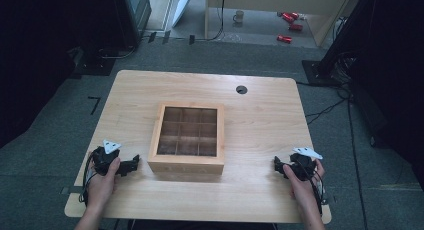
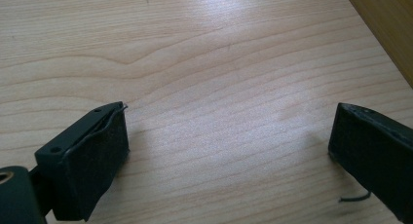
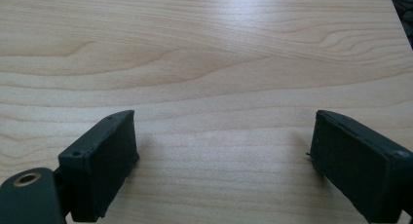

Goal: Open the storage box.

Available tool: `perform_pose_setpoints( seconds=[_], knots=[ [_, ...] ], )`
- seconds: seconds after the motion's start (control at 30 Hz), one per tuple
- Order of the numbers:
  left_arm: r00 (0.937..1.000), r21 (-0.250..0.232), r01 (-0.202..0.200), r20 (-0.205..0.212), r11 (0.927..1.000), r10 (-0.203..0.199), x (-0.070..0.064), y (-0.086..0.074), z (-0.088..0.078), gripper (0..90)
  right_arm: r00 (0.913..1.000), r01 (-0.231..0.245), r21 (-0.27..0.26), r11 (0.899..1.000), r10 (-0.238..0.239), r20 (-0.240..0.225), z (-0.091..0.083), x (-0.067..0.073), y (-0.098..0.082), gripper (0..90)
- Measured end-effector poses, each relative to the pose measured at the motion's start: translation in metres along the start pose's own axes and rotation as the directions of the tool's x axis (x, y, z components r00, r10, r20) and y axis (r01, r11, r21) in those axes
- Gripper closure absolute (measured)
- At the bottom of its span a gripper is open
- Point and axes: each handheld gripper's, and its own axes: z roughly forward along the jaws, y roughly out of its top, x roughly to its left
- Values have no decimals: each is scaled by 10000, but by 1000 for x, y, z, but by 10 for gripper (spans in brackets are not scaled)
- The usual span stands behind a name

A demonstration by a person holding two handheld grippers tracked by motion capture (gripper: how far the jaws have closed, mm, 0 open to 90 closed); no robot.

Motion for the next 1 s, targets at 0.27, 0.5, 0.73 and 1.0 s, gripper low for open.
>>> perform_pose_setpoints(
  seconds=[0.27, 0.5, 0.73, 1.0],
  knots=[
    [9982, -394, 236, 569, 9989, -213, -5, 4, -7, 13, 9998, 169, -74, 9998, -170, -92, 1, 3, 0, 99],
    [9944, -931, -442, 916, 9947, 528, -22, 9, -17, 13, 9999, -53, -437, 9990, 46, -153, -6, 12, 3, 127],
    [9889, -1329, -295, 1402, 9907, 483, -33, 12, -26, 72, 9983, -9, -860, 9963, -42, -587, -18, 25, 6, 127],
    [9762, -1442, -86, 2132, 9895, 396, -31, 6, -43, 95, 9911, 536, -1471, 9877, -706, -1130, -32, 56, 8, 127]
  ],
)
